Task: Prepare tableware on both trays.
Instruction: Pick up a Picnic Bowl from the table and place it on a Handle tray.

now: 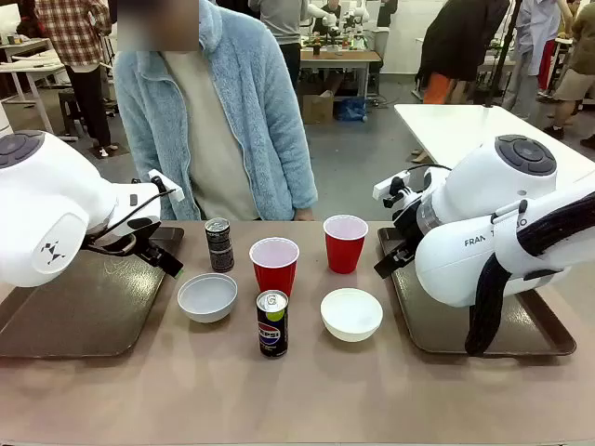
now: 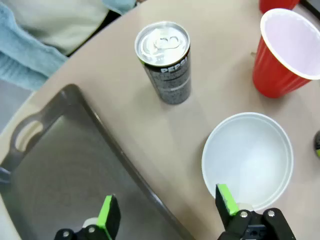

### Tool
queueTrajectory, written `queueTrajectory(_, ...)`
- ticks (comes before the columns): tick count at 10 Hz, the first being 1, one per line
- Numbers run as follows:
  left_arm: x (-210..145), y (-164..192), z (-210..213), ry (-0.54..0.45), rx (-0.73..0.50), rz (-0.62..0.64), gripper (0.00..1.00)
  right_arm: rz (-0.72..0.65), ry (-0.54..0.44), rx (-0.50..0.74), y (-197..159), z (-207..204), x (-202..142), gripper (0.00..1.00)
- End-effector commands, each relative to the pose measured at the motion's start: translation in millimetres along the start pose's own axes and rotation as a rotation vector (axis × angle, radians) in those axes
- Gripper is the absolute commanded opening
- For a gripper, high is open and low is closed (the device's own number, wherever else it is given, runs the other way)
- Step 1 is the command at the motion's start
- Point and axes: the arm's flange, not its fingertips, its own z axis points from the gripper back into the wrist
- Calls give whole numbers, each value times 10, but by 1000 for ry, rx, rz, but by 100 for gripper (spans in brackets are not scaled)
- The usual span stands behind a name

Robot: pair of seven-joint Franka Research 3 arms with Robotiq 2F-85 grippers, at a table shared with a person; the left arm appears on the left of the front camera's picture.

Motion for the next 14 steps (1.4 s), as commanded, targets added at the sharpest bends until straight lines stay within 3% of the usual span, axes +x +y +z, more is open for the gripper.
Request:
queueTrajectory(1, 0, -1, 0, 0, 0, 0, 100, 0, 0, 0, 0, 0, 0, 100)
queueTrajectory(14, 0, -1, 0, 0, 0, 0, 100, 0, 0, 0, 0, 0, 0, 100)
